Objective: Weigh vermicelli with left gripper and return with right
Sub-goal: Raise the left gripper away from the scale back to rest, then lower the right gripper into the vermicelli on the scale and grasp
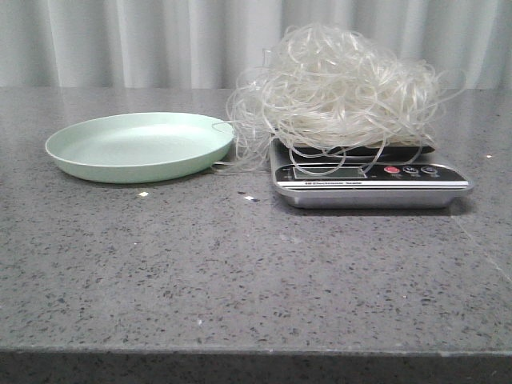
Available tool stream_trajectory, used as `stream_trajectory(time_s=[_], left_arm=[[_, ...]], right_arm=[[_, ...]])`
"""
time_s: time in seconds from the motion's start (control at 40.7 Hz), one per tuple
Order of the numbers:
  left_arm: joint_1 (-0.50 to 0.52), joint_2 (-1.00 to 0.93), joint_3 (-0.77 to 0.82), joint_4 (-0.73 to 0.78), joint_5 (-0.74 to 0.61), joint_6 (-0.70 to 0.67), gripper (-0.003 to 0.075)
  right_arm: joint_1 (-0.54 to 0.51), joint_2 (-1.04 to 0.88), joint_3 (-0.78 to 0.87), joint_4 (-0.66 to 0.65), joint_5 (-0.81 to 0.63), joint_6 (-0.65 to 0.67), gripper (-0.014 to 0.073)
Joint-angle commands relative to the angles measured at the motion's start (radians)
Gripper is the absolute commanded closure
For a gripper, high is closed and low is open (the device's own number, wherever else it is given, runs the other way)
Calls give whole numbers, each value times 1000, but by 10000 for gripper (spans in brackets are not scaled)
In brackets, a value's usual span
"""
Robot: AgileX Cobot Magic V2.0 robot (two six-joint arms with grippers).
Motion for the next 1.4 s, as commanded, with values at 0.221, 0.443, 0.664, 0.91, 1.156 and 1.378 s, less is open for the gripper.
stream_trajectory(time_s=[0.221, 0.443, 0.664, 0.91, 1.156, 1.378], left_arm=[[122, -371, 420, 8, -307, 0, 456], [140, -592, 673, 26, -433, 0, 587], [140, -794, 871, 26, -597, 0, 583], [140, -848, 923, 26, -596, 0, 583], [140, -848, 925, 16, -598, 0, 583], [140, -848, 925, 16, -598, 0, 583]], right_arm=[[-4, -15, -8, -13, -138, -1, 443], [-4, -15, -9, -13, -167, -1, 443], [-4, -15, -50, -13, -194, -1, 443], [-4, 54, -316, -13, -47, -1, 443], [-4, 341, -659, 4, 81, 0, 443], [-1, 605, -918, 196, 213, 0, 341]])
